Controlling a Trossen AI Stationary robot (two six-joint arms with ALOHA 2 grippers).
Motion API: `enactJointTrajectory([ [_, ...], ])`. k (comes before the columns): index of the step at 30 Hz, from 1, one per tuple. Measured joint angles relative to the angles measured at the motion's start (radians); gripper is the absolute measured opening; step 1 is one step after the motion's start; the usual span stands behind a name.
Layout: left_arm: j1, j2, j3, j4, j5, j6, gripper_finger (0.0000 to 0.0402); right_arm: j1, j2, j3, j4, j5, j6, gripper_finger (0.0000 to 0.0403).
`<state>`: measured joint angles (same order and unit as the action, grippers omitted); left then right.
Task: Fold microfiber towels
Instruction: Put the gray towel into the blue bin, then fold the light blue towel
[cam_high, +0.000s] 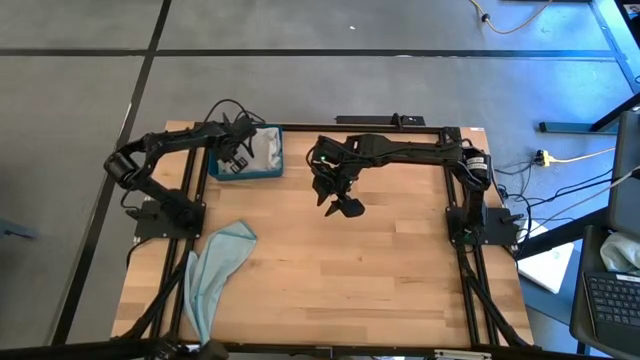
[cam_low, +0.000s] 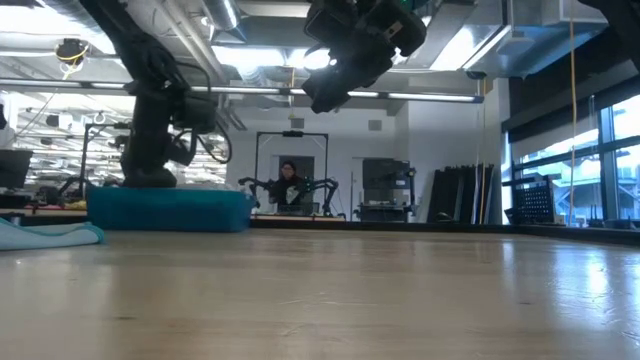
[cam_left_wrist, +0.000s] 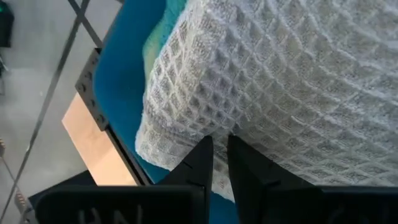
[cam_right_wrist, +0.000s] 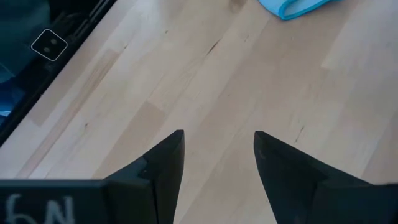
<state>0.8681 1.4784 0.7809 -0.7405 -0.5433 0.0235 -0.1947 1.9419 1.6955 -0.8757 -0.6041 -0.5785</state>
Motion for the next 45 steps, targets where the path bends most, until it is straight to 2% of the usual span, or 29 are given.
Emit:
enactJointTrajectory([
  [4, 0.004, -0.002, -0.005, 0.001, 0.003, 0.002, 0.0041, 0.0, 0.0, 0.0, 0.0, 0.0, -0.002, 0.0195],
  [10, 0.005, -0.026, -0.01, -0.003, -0.114, 0.063, 0.0041, 0.0, 0.0, 0.0, 0.0, 0.0, -0.003, 0.0195],
  [18, -0.063, -0.126, 0.047, -0.013, -0.085, 0.068, 0.0041, 0.0, 0.0, 0.0, 0.0, 0.005, -0.004, 0.0195],
  [22, -0.135, -0.231, 0.093, -0.02, 0.016, 0.074, 0.0041, 0.0, 0.0, 0.0, 0.002, 0.007, -0.002, 0.0195],
  [26, -0.225, -0.348, 0.133, -0.051, 0.266, 0.046, 0.0041, 0.003, 0.0, 0.0, 0.003, -0.001, -0.001, 0.0195],
  [29, -0.302, -0.413, 0.146, -0.103, 0.46, -0.046, 0.0041, 0.016, -0.002, -0.015, 0.038, -0.054, 0.003, 0.0195],
  [31, -0.366, -0.433, 0.147, -0.169, 0.518, -0.147, 0.0041, 0.033, -0.003, -0.043, 0.087, -0.109, 0.019, 0.0195],
  [34, -0.475, -0.437, 0.147, -0.271, 0.491, -0.276, 0.0041, 0.064, -0.003, -0.102, 0.193, -0.166, 0.039, 0.0195],
  [39, -0.685, -0.417, 0.146, -0.352, 0.392, -0.459, 0.0052, 0.132, -0.001, -0.239, 0.458, -0.135, 0.136, 0.0195],
  [45, -0.897, -0.341, 0.146, -0.393, 0.442, -0.672, 0.0087, 0.204, -0.001, -0.4, 0.767, -0.078, 0.263, 0.0195],
])
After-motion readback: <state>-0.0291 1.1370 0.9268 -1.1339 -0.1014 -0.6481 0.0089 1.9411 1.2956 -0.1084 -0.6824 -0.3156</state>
